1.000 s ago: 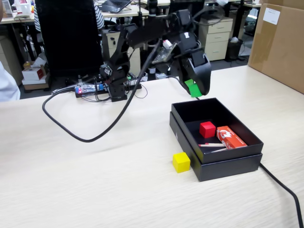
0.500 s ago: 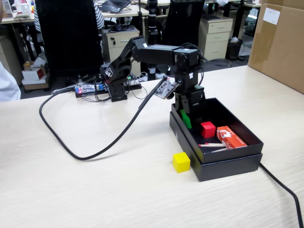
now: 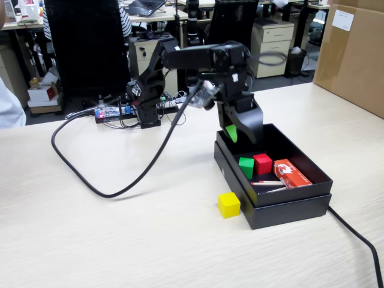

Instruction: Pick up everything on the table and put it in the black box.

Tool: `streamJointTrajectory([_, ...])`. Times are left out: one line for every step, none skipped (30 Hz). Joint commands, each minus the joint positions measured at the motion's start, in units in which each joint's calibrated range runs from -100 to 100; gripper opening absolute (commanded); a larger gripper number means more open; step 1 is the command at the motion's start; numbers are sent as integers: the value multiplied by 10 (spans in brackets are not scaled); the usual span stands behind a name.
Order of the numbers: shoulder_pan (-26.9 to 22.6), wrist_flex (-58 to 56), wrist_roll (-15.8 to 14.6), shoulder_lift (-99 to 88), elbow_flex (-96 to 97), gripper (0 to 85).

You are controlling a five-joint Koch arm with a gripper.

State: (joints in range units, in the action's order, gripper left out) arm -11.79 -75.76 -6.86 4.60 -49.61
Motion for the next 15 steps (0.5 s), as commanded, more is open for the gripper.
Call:
streamJointTrajectory([20, 13, 2, -90, -79, 453])
streamJointTrajectory([30, 13, 3, -91, -96, 452])
streamJointTrajectory([36, 13, 3, -89, -98, 452])
streamJointTrajectory([41, 13, 5, -81, -95, 452])
streamJointTrajectory([44, 13, 6, -72, -90, 453])
streamJointTrajectory([49, 13, 7, -58, -89, 453])
streamJointTrajectory([54, 13, 8, -42, -88, 453])
streamJointTrajectory([58, 13, 9, -26, -86, 455])
streamJointTrajectory([60, 13, 9, -10, -83, 455])
streamJointTrajectory([61, 13, 10, 7, -82, 455])
streamJointTrajectory([61, 13, 10, 29, -81, 456])
streamJointTrajectory([61, 13, 10, 51, -81, 461])
streamJointTrajectory([61, 13, 10, 73, -83, 468])
streamJointTrajectory([60, 13, 10, 95, -85, 468])
streamJointTrajectory([60, 13, 10, 116, -90, 468])
